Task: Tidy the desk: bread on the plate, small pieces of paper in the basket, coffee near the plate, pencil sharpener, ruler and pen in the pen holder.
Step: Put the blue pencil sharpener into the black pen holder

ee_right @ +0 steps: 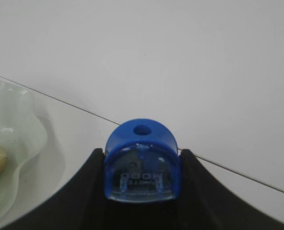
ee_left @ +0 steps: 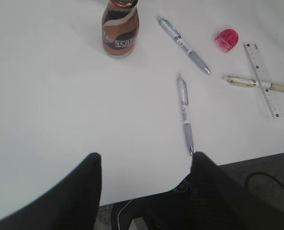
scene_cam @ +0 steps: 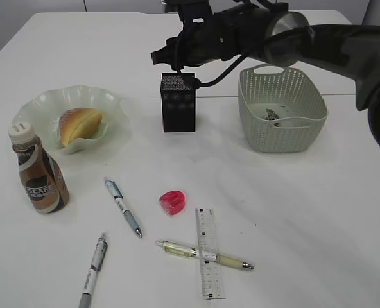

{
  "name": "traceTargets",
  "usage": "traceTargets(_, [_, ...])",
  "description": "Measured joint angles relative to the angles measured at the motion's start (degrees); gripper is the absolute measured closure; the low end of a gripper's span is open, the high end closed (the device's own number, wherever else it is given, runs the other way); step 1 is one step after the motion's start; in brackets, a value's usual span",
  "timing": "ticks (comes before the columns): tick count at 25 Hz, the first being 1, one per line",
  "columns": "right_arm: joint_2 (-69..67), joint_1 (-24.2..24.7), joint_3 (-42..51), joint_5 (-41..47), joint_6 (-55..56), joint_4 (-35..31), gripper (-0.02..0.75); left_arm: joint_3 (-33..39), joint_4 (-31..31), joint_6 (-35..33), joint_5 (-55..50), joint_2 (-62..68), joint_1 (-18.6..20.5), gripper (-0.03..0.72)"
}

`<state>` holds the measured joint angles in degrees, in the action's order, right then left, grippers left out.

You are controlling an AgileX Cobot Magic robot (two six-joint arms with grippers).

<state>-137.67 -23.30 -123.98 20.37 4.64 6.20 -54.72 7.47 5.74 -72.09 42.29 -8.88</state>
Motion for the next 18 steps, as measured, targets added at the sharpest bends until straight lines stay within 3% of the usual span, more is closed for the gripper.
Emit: traceTargets(18, [-0.3, 0.0, 0.0, -4.4, 0.0, -1.6, 0.449, 0.0, -0.1, 0.0, 0.0, 0.0, 0.0, 0.254])
